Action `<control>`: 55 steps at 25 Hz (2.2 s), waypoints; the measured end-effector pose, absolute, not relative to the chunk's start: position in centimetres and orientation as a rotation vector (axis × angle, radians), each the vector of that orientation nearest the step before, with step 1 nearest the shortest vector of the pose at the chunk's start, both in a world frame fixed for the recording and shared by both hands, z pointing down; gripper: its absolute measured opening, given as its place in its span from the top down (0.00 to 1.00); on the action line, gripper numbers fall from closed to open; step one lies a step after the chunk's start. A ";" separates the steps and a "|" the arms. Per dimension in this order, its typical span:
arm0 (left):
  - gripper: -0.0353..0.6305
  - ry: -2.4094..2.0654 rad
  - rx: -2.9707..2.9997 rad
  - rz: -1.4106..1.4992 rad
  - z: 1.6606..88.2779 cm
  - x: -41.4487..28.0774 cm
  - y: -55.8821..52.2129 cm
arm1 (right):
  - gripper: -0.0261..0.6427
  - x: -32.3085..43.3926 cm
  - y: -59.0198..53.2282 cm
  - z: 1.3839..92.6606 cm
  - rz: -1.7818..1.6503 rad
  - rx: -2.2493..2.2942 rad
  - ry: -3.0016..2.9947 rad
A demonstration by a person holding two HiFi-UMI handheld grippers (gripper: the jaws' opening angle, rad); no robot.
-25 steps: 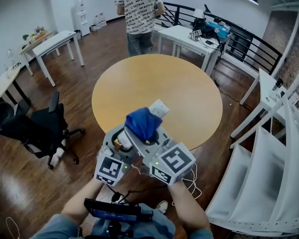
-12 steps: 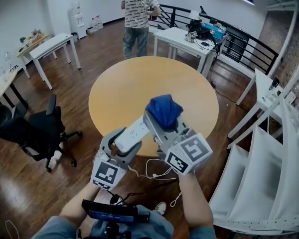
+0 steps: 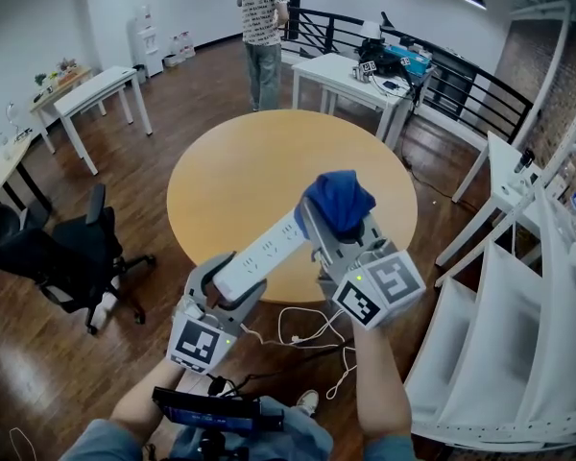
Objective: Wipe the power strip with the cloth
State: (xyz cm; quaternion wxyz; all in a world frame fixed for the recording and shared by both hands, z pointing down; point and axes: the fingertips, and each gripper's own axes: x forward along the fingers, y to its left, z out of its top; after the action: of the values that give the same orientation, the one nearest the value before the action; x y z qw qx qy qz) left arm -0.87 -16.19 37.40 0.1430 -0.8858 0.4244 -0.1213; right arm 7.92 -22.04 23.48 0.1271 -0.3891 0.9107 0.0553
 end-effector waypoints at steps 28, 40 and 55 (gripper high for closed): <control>0.52 1.258 -2.545 -0.393 37.5 0.3 -18.0 | 0.87 3.3 -19.7 25.5 0.081 -0.971 2.713; 0.52 1.214 -2.506 -0.390 37.2 0.2 -19.1 | 0.87 -2.1 -16.7 27.5 0.038 -0.812 2.792; 0.52 1.241 -2.556 -0.349 36.7 -0.4 -19.4 | 0.87 -2.6 -15.9 27.1 0.042 -0.784 2.769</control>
State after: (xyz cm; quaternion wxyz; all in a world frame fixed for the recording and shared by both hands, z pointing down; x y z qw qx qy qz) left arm -0.37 -19.36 36.66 0.1389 -0.8842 0.4294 -0.1206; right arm -2.55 -15.86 27.12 0.1314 -0.2700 0.9538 0.0143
